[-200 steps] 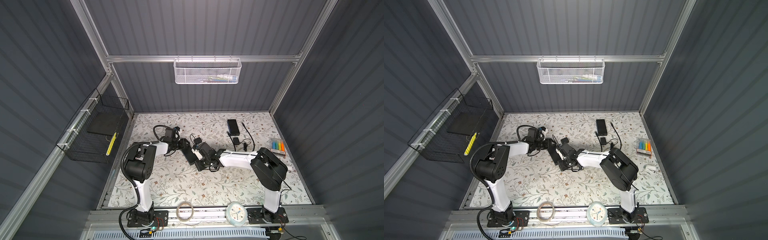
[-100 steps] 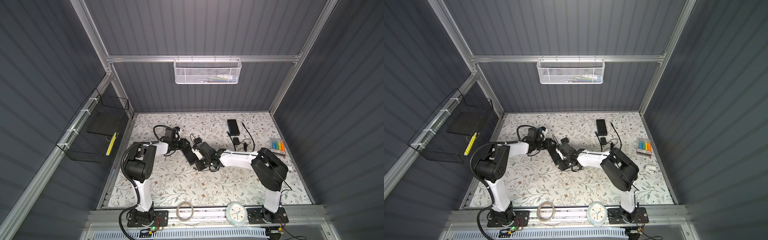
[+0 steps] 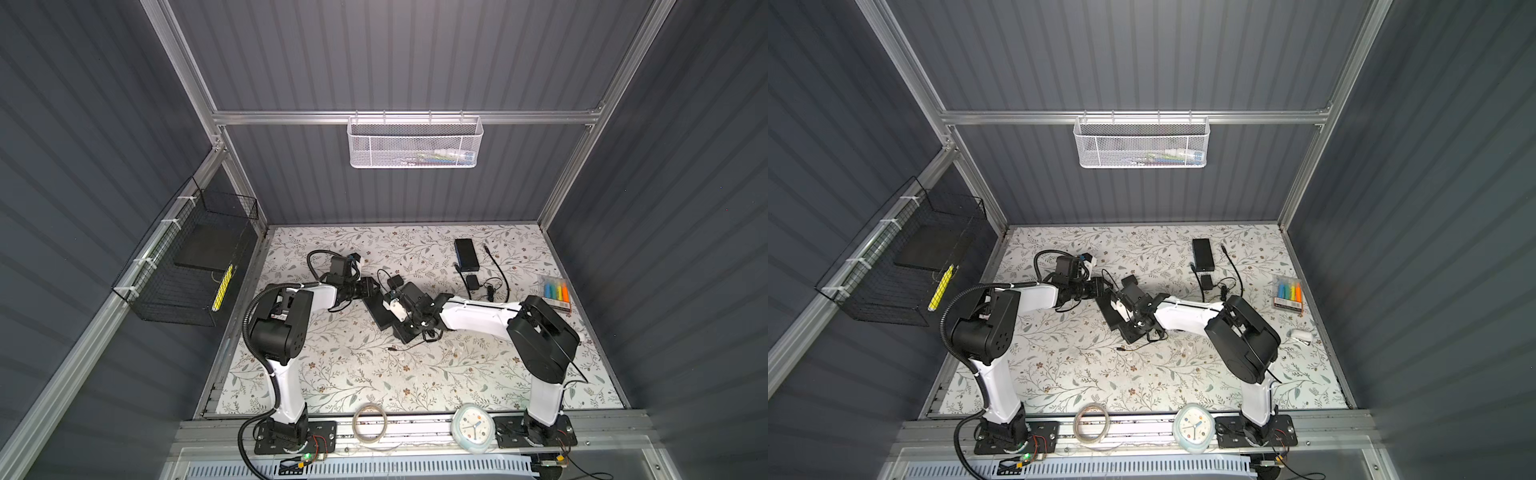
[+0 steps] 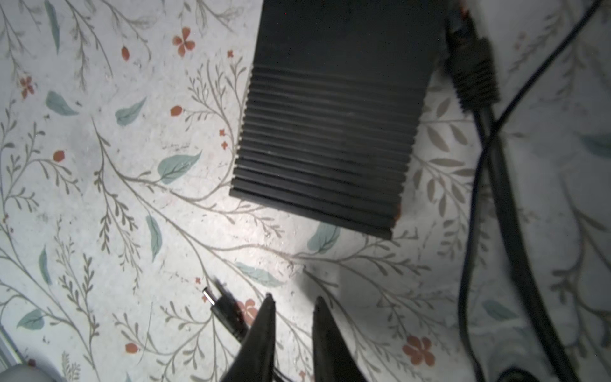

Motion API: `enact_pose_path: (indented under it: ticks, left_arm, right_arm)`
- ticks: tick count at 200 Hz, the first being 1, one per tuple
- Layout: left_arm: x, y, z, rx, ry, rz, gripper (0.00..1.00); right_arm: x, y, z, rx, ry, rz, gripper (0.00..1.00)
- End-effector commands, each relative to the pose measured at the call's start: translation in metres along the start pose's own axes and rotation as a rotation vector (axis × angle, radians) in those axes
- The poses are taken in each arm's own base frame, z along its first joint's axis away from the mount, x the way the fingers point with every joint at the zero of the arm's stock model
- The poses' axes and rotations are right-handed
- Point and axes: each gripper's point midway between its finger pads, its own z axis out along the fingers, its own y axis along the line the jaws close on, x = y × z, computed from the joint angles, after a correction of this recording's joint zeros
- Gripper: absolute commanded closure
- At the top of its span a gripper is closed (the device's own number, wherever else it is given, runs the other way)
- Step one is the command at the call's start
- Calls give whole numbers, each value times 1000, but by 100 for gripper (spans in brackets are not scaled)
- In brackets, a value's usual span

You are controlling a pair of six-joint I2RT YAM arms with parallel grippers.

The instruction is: Insert the plug into the switch port

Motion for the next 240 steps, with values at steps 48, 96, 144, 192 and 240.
enact_pose_path:
  ticks: [48, 96, 144, 192, 240]
  left_arm:
    - [-57, -37, -56, -1, -110, 140, 42]
    - [-79, -50, -107, -64, -210, 174, 41]
    - [-70, -48, -122, -103, -210, 170, 41]
    - [-61, -44, -124, -110, -195, 150, 42]
    - [-46, -40, -130, -123, -179, 131, 42]
  right_arm:
    - [61, -29, -33, 131, 245, -339, 61]
    - [74, -48, -34, 167, 290, -513, 53]
    - [79, -55, -17, 171, 344, -577, 52]
    - [82, -55, -1, 145, 365, -594, 68]
    - [56, -41, -20, 103, 246, -564, 100]
